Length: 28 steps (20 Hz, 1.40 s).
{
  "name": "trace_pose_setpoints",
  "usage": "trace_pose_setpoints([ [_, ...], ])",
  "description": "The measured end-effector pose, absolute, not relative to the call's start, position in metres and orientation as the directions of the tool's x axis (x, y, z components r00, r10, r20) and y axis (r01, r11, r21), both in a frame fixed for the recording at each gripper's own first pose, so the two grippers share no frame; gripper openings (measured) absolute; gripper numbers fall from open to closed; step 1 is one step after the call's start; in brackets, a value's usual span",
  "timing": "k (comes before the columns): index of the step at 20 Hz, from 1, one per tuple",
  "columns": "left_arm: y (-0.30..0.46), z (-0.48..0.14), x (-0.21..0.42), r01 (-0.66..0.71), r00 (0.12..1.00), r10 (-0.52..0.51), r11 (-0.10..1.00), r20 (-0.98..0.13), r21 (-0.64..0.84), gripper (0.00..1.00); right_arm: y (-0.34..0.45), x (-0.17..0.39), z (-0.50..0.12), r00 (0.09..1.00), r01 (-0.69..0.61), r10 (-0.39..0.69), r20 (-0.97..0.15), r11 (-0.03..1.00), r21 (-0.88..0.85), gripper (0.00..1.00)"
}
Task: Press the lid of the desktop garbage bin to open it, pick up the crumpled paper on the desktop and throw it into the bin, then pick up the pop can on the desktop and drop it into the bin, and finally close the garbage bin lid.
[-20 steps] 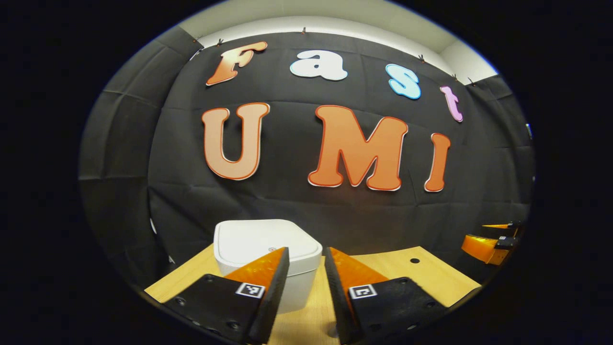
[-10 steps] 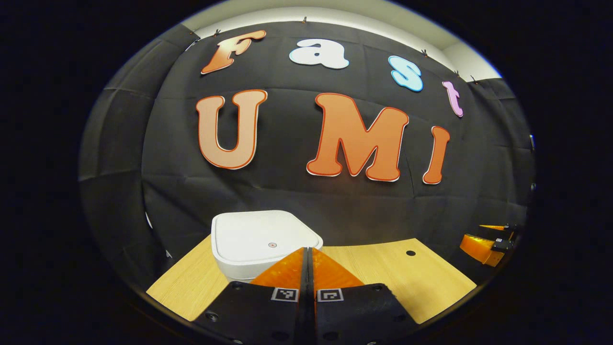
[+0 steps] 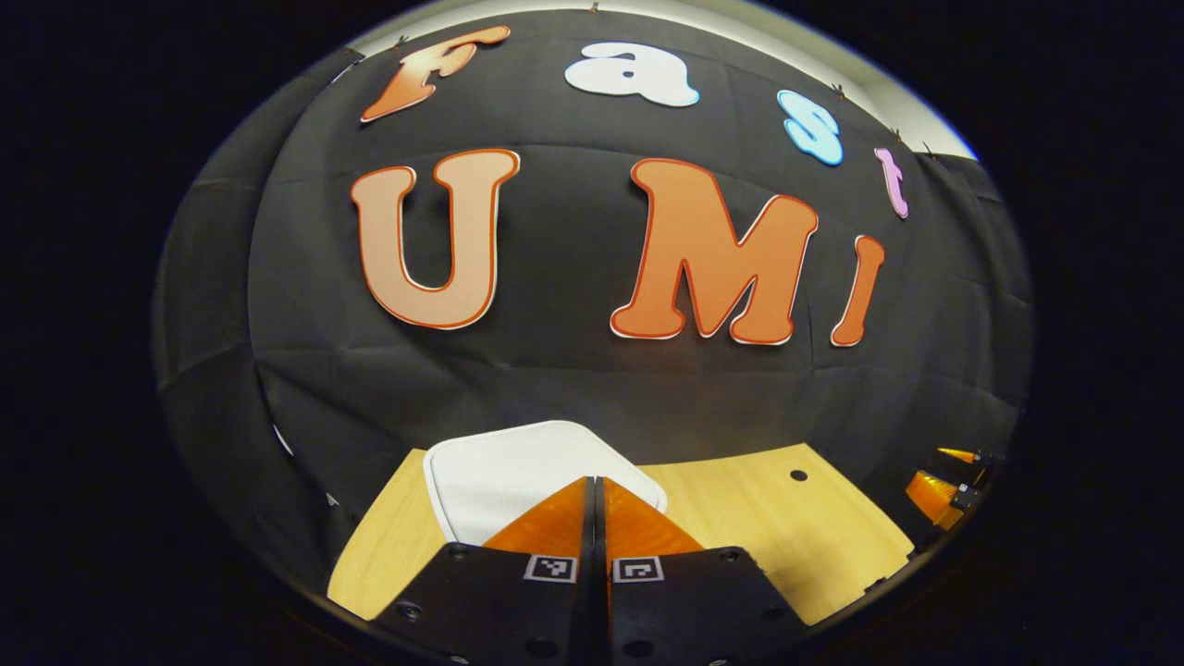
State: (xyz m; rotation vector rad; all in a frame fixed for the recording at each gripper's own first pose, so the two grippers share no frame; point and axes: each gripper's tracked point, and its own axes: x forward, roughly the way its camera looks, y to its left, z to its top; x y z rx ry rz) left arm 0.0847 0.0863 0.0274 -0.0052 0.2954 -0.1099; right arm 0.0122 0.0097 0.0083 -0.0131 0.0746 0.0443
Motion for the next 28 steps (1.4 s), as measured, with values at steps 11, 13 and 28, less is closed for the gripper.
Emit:
trace_pose_setpoints([
  [11, 0.099, -0.039, 0.109, 0.132, 0.852, -0.153, 0.988, -0.5, -0.078, 0.0, 0.007, 0.016, 0.0, 0.994, -0.038, 0.036, -0.105, 0.999, -0.024, 0.94],
  [13, 0.1, -0.048, 0.109, 0.133, 0.839, -0.157, 0.988, -0.521, -0.082, 0.0, 0.006, 0.016, -0.003, 0.993, -0.038, 0.035, -0.111, 0.999, -0.024, 0.94],
  [28, 0.111, -0.054, 0.093, 0.136, 0.859, -0.123, 0.991, -0.497, -0.01, 0.0, 0.011, 0.012, -0.009, 0.99, -0.039, 0.043, -0.133, 0.999, 0.035, 0.94],
])
